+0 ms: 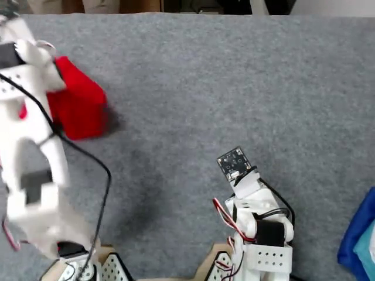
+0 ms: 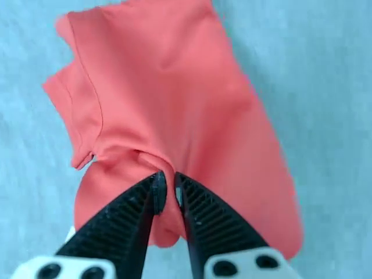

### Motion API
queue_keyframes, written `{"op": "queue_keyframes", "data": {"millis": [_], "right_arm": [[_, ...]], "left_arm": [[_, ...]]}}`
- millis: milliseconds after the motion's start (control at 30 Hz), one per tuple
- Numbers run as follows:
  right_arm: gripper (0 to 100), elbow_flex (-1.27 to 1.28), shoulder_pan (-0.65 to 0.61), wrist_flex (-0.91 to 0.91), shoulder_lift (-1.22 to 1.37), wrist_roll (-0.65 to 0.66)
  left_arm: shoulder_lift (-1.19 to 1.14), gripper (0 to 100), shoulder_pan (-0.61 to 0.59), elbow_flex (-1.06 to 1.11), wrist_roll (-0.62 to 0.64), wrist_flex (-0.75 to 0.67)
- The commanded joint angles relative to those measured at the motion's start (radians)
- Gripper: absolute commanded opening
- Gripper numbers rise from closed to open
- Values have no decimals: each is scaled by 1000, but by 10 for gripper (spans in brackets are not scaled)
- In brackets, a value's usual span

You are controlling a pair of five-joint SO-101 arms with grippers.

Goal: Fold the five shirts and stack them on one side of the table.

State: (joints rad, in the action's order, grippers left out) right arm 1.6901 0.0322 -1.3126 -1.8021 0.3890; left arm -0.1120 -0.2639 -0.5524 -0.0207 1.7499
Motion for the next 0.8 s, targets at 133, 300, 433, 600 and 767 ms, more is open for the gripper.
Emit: {"op": "queue_keyframes", "data": {"millis": [133,300,433,600,767], "right_arm": [[8,-4,-12,-5,-113,0],[9,-97,-12,-2,-113,-6],[113,-265,-12,-3,-104,-6],[387,-449,-61,5,-102,-6],[377,-509,-246,77,-31,-21]], "left_arm": [[708,33,241,674,-51,9],[854,299,160,796,75,8],[840,363,6,773,132,8],[782,364,-166,776,92,3],[598,364,-301,806,92,-72]]}}
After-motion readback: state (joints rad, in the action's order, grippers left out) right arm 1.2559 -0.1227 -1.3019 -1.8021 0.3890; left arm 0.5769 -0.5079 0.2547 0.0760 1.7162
